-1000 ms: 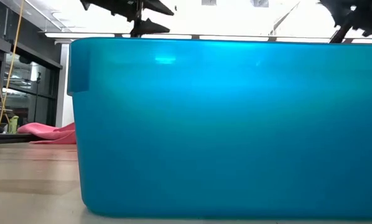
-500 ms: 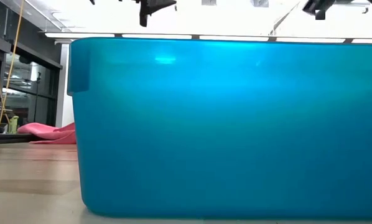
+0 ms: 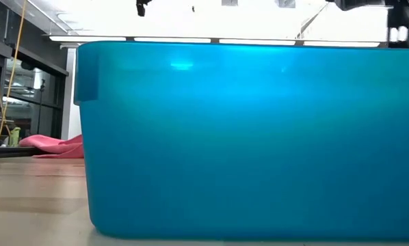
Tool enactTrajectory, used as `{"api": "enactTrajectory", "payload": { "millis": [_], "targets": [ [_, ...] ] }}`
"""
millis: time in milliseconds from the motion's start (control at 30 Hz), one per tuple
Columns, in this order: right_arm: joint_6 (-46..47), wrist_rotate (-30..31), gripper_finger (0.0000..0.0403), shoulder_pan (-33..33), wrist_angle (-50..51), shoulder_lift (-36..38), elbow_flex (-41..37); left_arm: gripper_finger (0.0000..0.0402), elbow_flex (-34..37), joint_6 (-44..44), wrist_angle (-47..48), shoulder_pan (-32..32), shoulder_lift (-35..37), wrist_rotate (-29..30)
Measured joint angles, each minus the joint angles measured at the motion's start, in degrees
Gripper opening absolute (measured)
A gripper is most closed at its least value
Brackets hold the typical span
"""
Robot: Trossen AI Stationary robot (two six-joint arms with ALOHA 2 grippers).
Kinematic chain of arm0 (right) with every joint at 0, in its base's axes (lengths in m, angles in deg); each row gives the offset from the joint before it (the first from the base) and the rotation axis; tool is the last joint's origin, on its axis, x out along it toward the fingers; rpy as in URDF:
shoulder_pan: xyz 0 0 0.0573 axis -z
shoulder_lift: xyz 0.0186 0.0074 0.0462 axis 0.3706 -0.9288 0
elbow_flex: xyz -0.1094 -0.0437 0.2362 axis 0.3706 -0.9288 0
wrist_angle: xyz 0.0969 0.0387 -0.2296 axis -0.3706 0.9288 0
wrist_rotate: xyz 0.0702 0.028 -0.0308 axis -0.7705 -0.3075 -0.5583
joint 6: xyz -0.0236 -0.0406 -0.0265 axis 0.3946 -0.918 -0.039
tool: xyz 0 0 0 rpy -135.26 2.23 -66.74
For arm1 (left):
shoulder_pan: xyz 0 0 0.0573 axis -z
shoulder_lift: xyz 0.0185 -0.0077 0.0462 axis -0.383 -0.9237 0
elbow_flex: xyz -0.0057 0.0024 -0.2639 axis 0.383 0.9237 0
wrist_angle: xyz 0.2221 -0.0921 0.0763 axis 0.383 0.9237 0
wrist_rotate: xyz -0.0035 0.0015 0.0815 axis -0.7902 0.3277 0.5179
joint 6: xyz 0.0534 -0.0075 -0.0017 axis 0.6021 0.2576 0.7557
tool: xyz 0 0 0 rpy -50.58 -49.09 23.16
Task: Sort microfiber towel by color & place in baskets
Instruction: Put the blue towel into the left transparent bin
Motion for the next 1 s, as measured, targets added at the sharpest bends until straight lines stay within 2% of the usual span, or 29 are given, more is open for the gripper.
{"api": "enactTrajectory", "payload": {
  "millis": [133, 233, 433, 733, 833, 933, 1000],
  "targets": [
    [7.77, -0.23, 0.0178, -2.61, 15.47, -8.70, 4.62, 0.0209, 0.00, 6.69, 8.16, -0.54, 5.41, 0.01],
    [12.38, -1.88, 0.0192, -4.02, 23.09, -14.24, 7.15, 0.0209, 0.00, 10.60, 12.17, -1.14, 8.48, 0.15],
    [17.29, -2.02, 0.0193, -4.45, 22.58, -21.57, 9.15, 0.0209, -0.01, 12.16, 13.13, -2.22, 12.08, 0.21],
    [12.75, -2.87, 0.0189, -4.48, 22.67, -31.20, 9.20, 0.0209, -0.02, 12.13, 13.07, -2.55, 12.76, 0.59],
    [10.84, -2.09, 0.0148, -4.81, 23.59, -31.54, 9.20, 0.0209, -0.02, 12.13, 11.92, -2.54, 12.72, 1.74],
    [10.38, 0.51, 0.0045, -5.88, 25.42, -30.01, 9.20, 0.0209, -0.02, 12.11, 10.65, -2.54, 12.72, 4.37],
    [9.90, 1.24, 0.0017, -6.33, 27.61, -28.06, 9.89, 0.0209, -0.02, 12.09, 9.85, -2.54, 12.72, 5.22]
  ]
}}
